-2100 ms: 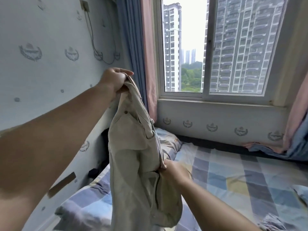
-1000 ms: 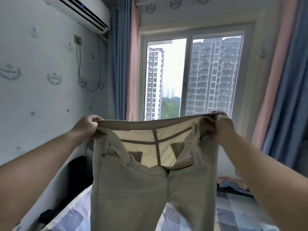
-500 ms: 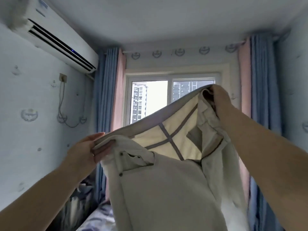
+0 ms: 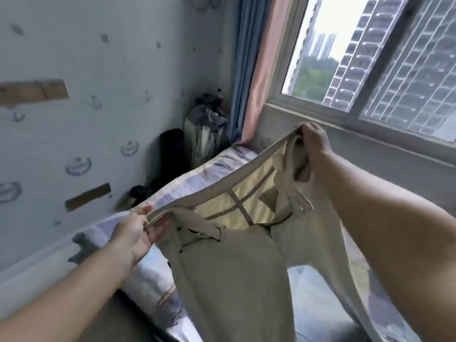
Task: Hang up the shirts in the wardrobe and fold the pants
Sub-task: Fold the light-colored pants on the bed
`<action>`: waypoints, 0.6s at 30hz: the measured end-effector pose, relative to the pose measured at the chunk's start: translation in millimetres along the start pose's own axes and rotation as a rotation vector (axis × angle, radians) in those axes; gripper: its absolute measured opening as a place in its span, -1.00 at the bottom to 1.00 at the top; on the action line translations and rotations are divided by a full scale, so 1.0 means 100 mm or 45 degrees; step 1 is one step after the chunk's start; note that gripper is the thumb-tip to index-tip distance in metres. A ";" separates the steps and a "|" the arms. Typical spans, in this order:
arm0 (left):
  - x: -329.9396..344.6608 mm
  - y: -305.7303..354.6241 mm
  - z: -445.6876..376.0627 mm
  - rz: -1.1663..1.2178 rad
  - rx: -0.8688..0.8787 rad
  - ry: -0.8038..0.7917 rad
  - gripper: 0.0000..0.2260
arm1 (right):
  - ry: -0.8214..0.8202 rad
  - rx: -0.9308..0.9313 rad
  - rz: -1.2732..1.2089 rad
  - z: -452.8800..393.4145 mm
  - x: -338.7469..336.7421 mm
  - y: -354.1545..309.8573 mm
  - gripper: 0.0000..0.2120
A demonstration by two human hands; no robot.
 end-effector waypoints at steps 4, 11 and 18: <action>-0.77 0.06 -0.98 -0.063 -0.038 0.223 -0.67 | -0.116 0.096 0.092 -0.08 1.32 0.76 -0.81; -1.77 0.63 -3.03 -0.257 -0.178 0.523 -0.69 | -0.229 0.300 0.221 -0.57 3.89 1.91 -0.72; -2.75 0.89 -4.72 -0.446 -0.255 0.741 -0.68 | -0.367 0.517 0.117 -0.82 6.07 2.88 -0.84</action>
Point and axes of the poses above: each hand's wrist, its own z-axis away from the middle knuckle, its own x-axis out of the palm, y = z × x, the point moved 6 cm from there along -z, towards the middle knuckle, and after that the axes turned 3 degrees about -z, right-handed, at the moved point
